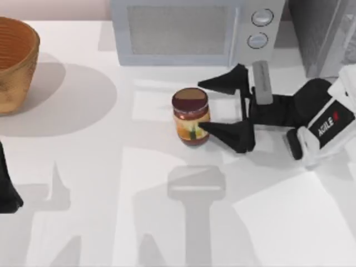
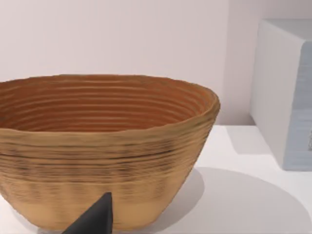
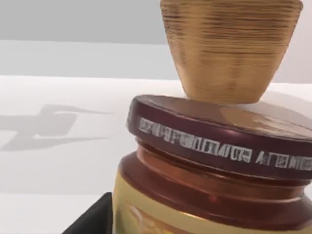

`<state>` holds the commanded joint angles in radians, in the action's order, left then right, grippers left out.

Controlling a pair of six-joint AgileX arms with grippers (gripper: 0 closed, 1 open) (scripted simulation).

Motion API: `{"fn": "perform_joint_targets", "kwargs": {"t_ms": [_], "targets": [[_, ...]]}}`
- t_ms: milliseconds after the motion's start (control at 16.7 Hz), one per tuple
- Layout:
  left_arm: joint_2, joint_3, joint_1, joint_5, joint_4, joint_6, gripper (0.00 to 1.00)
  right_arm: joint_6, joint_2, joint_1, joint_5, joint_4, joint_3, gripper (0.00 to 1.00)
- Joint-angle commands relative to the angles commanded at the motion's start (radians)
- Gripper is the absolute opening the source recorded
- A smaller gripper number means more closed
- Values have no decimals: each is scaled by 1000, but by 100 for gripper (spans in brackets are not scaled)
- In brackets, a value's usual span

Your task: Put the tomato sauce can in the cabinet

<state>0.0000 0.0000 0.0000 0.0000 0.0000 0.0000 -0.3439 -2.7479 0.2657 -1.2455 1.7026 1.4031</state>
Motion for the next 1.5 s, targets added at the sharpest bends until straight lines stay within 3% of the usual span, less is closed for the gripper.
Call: {"fn": "perform_joint_targets", "kwargs": {"t_ms": [900, 1500], "targets": [[0, 0, 0, 0, 0, 0, 100, 60, -3, 59, 56, -37, -17, 100], [0, 0, 0, 0, 0, 0, 100, 60, -3, 59, 56, -37, -17, 25]]}}
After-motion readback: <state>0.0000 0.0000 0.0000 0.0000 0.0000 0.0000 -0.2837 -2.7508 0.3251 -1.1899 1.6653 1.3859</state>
